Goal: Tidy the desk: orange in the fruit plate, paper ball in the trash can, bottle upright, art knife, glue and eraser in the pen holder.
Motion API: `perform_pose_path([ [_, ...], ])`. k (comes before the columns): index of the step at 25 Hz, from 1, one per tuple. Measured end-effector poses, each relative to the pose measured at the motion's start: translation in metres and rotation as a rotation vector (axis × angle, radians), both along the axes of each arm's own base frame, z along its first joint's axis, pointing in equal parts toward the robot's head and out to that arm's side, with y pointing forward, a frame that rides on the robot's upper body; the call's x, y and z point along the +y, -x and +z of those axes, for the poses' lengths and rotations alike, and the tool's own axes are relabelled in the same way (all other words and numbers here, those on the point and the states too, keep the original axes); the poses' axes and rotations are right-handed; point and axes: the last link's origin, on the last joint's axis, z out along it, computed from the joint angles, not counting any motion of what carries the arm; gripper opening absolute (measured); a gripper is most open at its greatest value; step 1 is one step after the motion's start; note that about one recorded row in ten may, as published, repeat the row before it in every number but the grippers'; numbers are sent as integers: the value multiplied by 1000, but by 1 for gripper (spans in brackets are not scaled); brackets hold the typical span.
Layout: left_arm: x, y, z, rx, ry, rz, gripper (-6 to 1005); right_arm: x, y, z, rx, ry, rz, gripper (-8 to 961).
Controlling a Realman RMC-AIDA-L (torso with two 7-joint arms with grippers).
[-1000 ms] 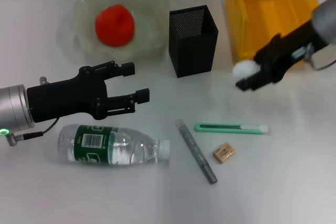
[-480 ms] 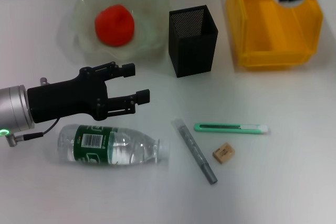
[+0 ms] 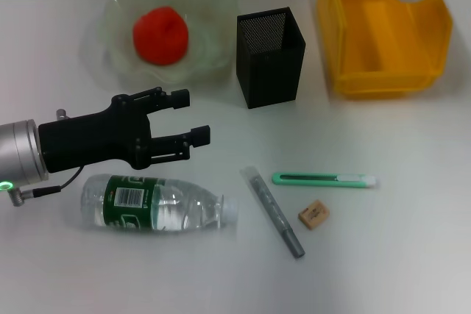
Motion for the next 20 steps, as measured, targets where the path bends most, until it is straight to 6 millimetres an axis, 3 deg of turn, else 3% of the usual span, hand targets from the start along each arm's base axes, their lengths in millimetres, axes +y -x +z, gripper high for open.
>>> perform_pose_path([
  [6, -1, 1, 1, -9, 4, 9, 813, 6, 2, -9, -32, -47, 16, 549],
  [10, -2, 2, 1, -10, 5, 13, 813, 13, 3, -9, 6, -136, 30, 753],
  [20, -3, 3, 2, -13, 11, 25, 813, 2, 11, 7, 287, -272, 202, 766],
])
